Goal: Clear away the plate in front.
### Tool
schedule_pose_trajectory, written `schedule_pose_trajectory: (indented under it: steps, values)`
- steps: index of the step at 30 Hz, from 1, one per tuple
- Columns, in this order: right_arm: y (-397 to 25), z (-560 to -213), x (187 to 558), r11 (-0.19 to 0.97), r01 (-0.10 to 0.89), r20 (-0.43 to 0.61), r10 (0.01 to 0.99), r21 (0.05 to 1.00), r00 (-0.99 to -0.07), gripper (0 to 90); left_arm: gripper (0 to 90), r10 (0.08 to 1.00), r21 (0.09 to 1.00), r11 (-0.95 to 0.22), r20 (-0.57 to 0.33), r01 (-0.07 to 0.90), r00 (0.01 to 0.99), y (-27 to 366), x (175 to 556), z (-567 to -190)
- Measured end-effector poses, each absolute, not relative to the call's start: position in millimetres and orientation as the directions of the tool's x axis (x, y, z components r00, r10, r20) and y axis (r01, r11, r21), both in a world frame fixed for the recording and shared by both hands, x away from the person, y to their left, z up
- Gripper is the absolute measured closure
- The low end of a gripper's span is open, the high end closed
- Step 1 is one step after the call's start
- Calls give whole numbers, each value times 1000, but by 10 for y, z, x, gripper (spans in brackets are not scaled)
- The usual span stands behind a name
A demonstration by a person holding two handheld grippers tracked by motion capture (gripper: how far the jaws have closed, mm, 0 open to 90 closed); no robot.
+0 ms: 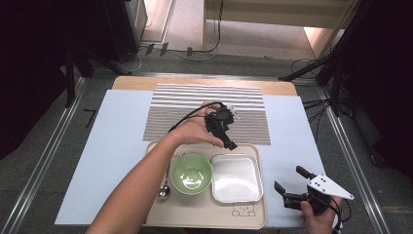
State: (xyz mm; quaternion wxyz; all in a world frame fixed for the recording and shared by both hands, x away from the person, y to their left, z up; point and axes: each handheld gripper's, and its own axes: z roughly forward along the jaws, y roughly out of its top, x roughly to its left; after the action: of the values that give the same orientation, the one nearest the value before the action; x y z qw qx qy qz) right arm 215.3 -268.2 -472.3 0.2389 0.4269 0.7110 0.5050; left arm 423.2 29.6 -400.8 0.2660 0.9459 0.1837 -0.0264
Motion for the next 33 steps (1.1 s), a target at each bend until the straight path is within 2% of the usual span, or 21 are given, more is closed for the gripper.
schedule_pose_trajectory:
  steps: [5,13,19,25,33]
  values:
    - [-2677,-4724,2155,129,366,89,847,922,-524,31,74,381,525,-752,-147,399,913,455,4239,-3981]
    - [-2662,-4726,2159,132,366,88,845,921,-527,31,94,439,596,-667,-172,448,882,755,4187,-3958]
    - [-2643,-4733,2162,133,371,90,846,919,-526,31,69,437,645,-626,-176,438,882,985,4132,-3946]
    - [-2639,-4735,2161,132,372,92,845,919,-527,31,47,478,696,-538,-212,475,852,1244,4115,-3922]
    - [-2631,-4734,2164,138,369,85,845,919,-528,31,28,552,729,-491,-163,477,818,1511,3982,-3983]
